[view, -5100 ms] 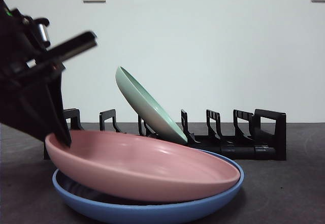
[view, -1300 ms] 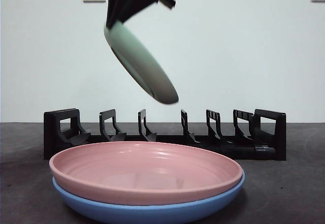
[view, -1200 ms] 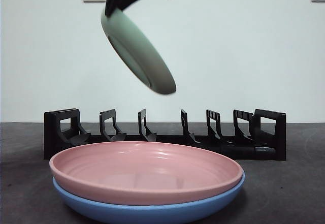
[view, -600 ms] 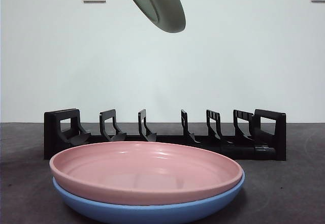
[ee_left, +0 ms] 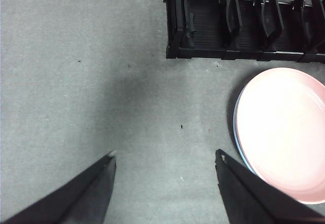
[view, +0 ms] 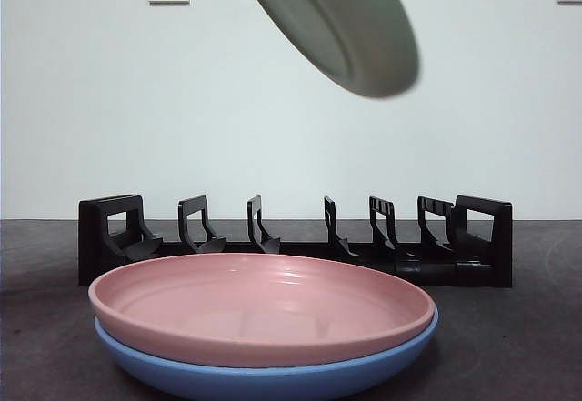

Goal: Place the plate

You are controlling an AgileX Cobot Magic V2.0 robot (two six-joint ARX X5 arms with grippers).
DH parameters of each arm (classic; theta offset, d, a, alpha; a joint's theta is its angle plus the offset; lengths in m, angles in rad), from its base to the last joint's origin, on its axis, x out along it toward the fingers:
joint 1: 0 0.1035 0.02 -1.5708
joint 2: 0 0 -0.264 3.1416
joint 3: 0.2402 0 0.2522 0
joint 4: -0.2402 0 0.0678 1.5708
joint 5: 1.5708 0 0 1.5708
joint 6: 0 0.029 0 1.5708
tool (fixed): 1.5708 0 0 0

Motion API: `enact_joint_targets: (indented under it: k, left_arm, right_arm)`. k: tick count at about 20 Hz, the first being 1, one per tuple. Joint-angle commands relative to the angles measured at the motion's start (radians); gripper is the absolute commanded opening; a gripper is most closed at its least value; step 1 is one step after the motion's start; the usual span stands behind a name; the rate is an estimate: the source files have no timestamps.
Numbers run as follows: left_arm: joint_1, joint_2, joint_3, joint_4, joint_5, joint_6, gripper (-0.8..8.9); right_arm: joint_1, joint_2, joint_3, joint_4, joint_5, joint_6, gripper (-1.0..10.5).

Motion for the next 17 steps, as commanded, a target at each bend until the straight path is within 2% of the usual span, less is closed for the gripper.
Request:
enact_joint_targets:
  k: [1,6,8,14,17]
  left_arm:
    - [-0.002,0.005,0.019,0.003,-0.006,-0.001,3.12]
    - [-0.002,0.005,0.019,0.001,-0.006,-0.001,3.12]
    - [-0.002,0.005,0.019,0.0,-0.006,-0.001,3.12]
    - [-0.002,0.005,0.019,-0.001,-0.006,-0.001,3.12]
    - [-0.002,0.005,0.019,-0.001,-0.006,-0.001,3.12]
  right_arm:
    - [0.094,-0.056,-0.108,0.055,0.103,-0.013,0.2]
    - [0.241,-0.05,-0.232,-0.006,0.122,-0.016,0.2]
    - [0.281,-0.01,-0.248,-0.013,0.122,-0.05,0.2]
    - [0.295,0.168,-0.25,-0.009,0.063,-0.198,0.2]
    - [0.292,0.227,-0.25,0.007,0.031,-0.244,0.2]
